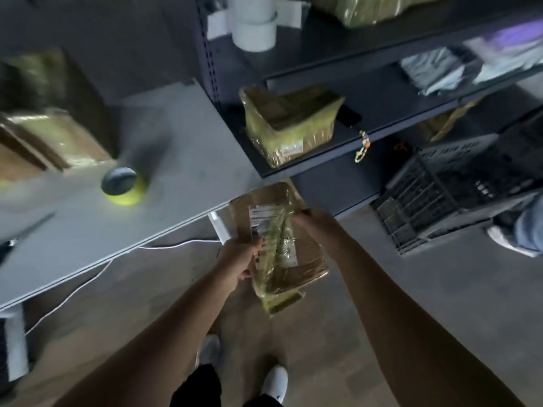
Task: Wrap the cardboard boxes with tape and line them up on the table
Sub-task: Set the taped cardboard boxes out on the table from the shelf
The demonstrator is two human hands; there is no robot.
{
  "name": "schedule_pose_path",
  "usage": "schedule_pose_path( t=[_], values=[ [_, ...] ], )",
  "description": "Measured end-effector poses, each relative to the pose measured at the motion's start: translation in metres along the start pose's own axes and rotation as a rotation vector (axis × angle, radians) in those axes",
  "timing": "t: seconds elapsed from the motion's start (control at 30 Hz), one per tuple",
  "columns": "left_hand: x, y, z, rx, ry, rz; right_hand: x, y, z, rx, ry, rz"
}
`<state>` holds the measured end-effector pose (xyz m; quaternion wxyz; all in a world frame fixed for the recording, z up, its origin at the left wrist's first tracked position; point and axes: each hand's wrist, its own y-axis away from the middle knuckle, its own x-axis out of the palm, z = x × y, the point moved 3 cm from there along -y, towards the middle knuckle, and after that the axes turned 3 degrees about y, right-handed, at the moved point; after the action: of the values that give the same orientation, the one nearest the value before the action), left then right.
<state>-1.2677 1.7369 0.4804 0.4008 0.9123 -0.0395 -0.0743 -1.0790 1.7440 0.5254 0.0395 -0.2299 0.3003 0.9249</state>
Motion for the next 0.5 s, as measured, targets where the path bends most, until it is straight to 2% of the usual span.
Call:
schedule_pose_path(
  t=[0.1, 0.23, 0.33, 0.5],
  values=[
    [-0.021, 0.031, -0.040, 0.117, 0.019, -0.123, -0.017, 0.016, 0.046, -0.057, 0.133, 0.056],
    [-0.052, 0.066, -0.079, 0.191, 0.081, -0.205, -0.025, 0.031, 0.096, -0.055, -0.153, 0.161],
    [-0.076, 0.083, -0.096, 0.245, 0.201, -0.217, -0.022, 0.038, 0.132, -0.220, -0.203, 0.148],
    [-0.117, 0.096, -0.103, 0.257, 0.458, -0.151, 0.004, 0.045, 0.183, -0.518, -0.022, 0.007]
  ],
)
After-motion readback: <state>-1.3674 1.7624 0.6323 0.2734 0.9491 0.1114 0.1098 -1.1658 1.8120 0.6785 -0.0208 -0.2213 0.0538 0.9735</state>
